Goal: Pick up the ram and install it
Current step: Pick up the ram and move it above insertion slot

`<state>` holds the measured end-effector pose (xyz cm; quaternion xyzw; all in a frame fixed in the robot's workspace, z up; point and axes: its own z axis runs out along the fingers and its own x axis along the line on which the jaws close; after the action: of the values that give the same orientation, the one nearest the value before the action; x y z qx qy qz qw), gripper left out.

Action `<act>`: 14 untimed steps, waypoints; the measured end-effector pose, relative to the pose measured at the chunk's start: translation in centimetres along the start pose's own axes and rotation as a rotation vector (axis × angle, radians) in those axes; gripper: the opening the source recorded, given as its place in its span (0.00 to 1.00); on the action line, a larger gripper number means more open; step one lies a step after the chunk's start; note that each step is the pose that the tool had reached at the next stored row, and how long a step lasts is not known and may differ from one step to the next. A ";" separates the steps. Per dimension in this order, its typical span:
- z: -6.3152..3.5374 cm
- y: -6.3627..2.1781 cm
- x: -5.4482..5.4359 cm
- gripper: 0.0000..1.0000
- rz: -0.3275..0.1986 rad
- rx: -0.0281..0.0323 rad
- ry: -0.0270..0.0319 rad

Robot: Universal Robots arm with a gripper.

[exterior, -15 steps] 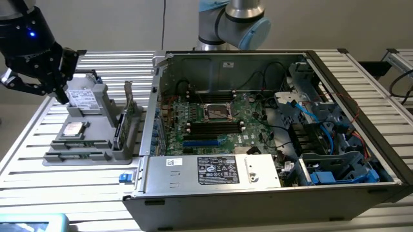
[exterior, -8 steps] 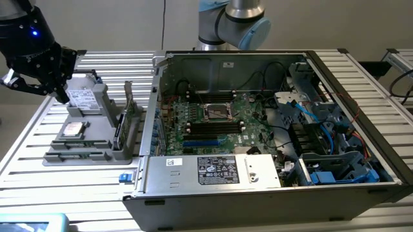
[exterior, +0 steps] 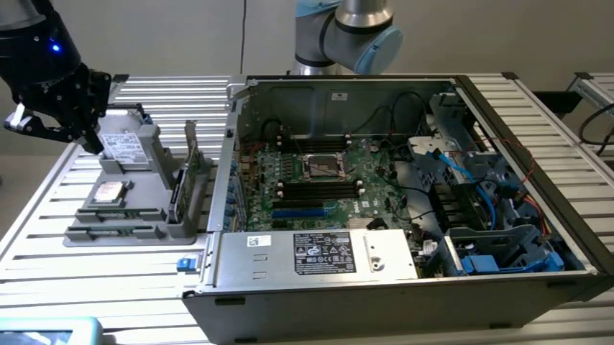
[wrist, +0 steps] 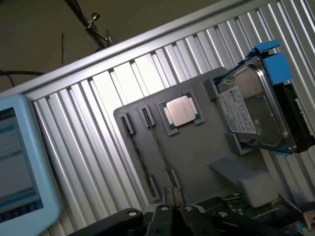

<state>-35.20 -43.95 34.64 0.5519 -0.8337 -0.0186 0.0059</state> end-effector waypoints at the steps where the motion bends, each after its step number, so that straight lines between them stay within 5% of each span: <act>1: 0.01 0.00 0.0 0.11 -0.013 0.0006 -0.0001; 4: 0.05 0.08 0.0 0.11 -0.040 0.0050 -0.0029; 14: 0.06 0.07 0.0 0.11 -0.222 0.0033 0.0032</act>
<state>-35.29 -43.95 34.58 0.6409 -0.7675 -0.0169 0.0042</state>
